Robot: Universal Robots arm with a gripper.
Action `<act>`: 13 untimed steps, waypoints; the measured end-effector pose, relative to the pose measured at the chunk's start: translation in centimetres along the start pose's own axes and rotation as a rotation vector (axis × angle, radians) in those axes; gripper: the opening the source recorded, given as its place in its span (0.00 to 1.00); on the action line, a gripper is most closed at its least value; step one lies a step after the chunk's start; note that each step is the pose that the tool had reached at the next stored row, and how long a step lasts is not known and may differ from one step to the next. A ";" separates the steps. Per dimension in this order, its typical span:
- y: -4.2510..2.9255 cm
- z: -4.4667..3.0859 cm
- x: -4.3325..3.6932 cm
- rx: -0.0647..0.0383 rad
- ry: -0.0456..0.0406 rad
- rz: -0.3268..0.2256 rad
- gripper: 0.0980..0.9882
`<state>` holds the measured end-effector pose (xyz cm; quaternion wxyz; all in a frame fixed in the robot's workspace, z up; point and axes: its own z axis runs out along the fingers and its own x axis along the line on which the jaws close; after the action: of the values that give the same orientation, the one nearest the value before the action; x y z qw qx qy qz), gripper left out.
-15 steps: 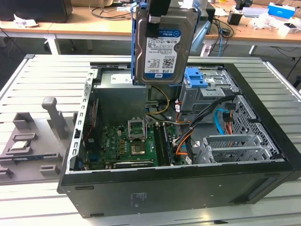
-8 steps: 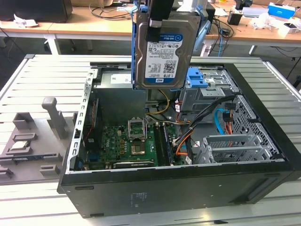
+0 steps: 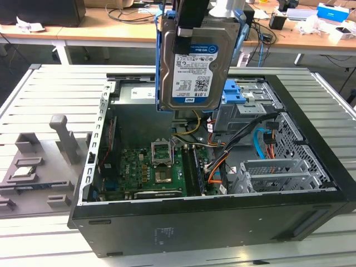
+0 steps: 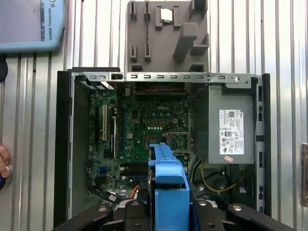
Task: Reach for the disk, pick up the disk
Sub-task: 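Pick up the disk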
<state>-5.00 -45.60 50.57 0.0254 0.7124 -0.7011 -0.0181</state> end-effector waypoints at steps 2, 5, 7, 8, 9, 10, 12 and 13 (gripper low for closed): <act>0.00 0.00 0.27 0.000 0.0001 0.000 0.30; 0.01 0.01 0.98 0.000 0.0001 0.000 0.30; 0.02 0.02 1.40 0.000 0.0000 0.000 0.30; 0.02 0.02 1.54 0.000 0.0001 0.000 0.30; 0.03 0.02 1.70 0.000 0.0000 0.000 0.30; 0.03 0.02 1.83 0.000 0.0000 0.000 0.30; 0.03 0.03 2.12 0.000 0.0000 0.000 0.30; 0.04 0.03 2.35 0.000 0.0001 0.000 0.30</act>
<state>-5.00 -47.94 50.57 0.0255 0.7124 -0.7011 -0.0181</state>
